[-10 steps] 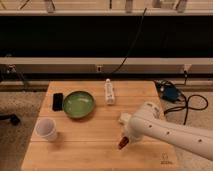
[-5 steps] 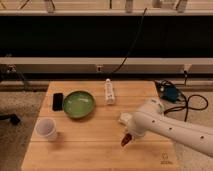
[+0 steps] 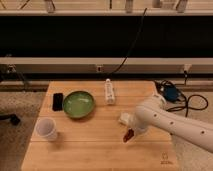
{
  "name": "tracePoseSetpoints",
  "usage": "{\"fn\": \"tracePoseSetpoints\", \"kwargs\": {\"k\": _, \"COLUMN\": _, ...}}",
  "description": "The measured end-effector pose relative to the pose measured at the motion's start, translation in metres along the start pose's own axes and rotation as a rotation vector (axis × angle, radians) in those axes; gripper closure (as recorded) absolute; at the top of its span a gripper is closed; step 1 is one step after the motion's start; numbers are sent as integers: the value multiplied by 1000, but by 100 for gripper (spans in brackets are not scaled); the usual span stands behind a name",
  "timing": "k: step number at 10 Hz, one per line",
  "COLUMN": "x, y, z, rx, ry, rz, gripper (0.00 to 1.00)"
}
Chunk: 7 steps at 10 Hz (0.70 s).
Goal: Place the pepper on the white sponge
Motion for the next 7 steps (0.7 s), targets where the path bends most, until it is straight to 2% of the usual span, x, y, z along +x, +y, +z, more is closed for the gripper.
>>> {"fn": "tracePoseSetpoints", "kwargs": {"k": 7, "x": 18, "y": 2, "z": -5, "rx": 0, "ry": 9, "rz": 12, "gripper": 100}}
